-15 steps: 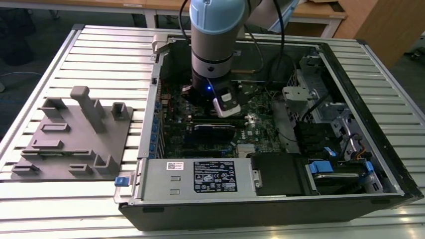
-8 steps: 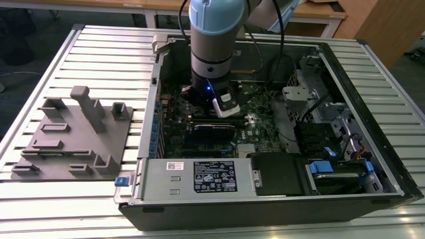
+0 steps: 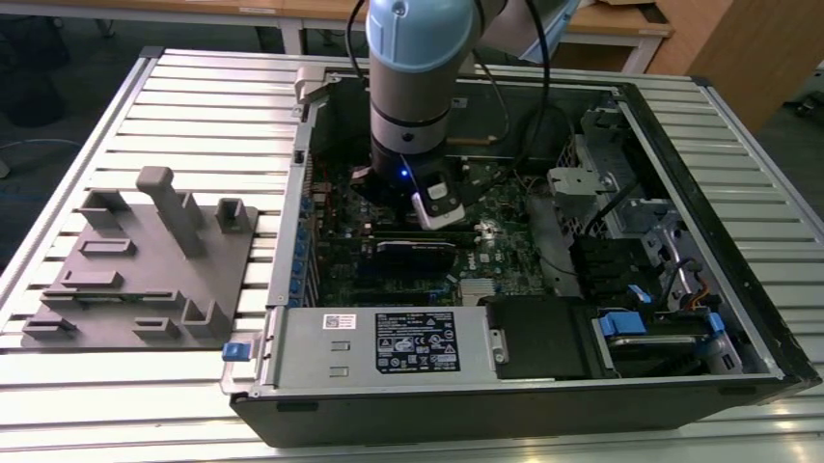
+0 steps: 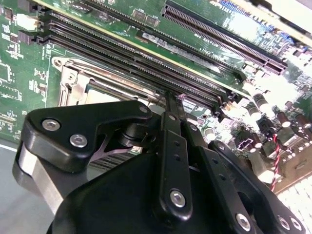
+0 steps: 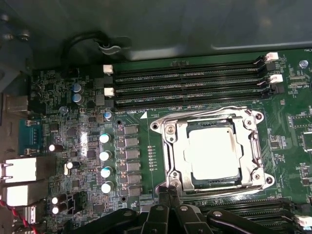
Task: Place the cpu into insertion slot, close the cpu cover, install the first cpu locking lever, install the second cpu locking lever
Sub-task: 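Install the second cpu locking lever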
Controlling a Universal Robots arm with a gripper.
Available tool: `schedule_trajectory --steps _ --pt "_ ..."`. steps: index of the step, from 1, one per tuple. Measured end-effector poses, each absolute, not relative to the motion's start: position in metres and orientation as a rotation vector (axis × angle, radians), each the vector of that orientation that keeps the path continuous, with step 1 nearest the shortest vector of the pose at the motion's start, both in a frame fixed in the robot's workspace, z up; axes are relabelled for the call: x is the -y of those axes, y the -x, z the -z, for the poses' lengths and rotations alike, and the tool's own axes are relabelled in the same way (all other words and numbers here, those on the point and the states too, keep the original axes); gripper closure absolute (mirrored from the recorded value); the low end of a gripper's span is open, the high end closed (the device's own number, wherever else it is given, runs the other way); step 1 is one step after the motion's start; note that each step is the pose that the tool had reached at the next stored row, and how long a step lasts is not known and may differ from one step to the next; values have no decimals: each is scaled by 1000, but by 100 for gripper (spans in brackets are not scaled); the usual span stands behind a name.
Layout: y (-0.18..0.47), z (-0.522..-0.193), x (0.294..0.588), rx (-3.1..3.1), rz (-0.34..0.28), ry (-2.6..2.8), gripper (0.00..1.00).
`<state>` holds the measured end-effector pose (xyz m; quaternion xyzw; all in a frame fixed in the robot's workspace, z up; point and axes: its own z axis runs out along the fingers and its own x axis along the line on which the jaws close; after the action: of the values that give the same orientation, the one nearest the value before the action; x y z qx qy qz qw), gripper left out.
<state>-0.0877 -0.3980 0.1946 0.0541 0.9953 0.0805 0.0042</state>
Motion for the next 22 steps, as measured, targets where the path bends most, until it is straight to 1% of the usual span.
schedule_trajectory --steps 22 --pt "95 -193 398 -3119 -247 -170 90"
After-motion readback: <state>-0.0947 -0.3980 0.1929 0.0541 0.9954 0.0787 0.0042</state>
